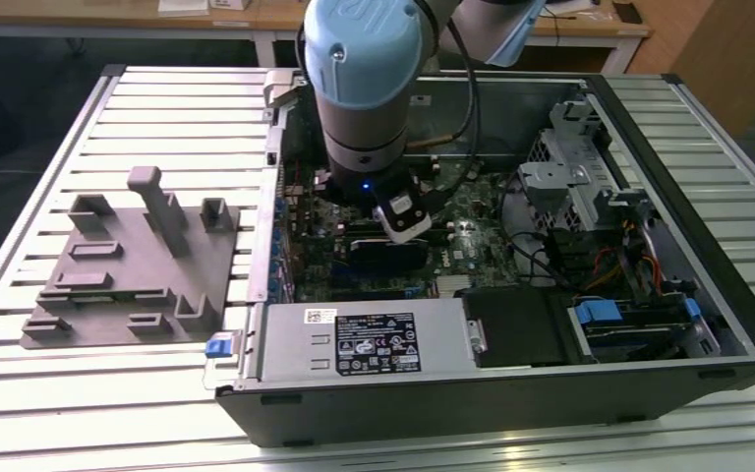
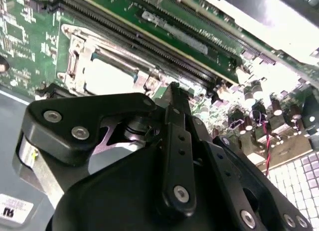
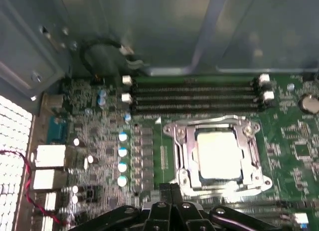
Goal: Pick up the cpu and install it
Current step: 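Install the second cpu locking lever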
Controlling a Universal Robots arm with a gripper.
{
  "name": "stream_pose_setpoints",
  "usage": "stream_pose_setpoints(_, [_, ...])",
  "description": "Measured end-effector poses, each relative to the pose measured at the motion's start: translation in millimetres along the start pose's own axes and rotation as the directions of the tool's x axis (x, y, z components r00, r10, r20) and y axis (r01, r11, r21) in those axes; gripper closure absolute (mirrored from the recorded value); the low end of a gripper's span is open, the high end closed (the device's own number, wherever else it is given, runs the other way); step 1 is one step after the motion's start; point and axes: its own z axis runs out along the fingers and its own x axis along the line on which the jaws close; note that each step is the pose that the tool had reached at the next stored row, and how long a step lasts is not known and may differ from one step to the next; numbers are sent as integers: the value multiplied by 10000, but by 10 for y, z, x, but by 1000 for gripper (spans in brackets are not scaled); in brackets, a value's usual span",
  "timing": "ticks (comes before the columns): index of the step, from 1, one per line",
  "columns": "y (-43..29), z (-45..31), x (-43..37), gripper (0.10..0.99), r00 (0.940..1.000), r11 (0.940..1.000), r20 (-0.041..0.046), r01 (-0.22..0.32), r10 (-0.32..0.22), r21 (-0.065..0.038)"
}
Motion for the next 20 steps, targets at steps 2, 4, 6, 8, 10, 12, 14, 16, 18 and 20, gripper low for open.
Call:
stream_pose_setpoints(2, [14, 6, -12, 980, 10000, 10000, 14, -24, 24, 72])
stream_pose_setpoints(4, [26, 11, -39, 980, 10000, 9999, 33, -63, 62, 138])
stream_pose_setpoints(6, [36, 17, -75, 980, 9999, 9997, 52, -102, 100, 209])
stream_pose_setpoints(8, [55, 25, -95, 980, 9999, 9995, 65, -124, 122, 277])
stream_pose_setpoints(10, [85, 35, -106, 980, 9999, 9993, 71, -128, 126, 350])
stream_pose_setpoints(12, [116, 48, -116, 980, 9999, 9990, 80, -131, 128, 433])
stream_pose_setpoints(14, [146, 59, -127, 980, 9999, 9985, 87, -132, 127, 530])
stream_pose_setpoints(16, [175, 69, -138, 980, 9999, 9979, 95, -130, 124, 637])
stream_pose_setpoints(18, [203, 81, -152, 980, 9999, 9973, 102, -131, 124, 717])
stream_pose_setpoints(20, [222, 90, -187, 980, 9999, 9971, 108, -140, 133, 751])
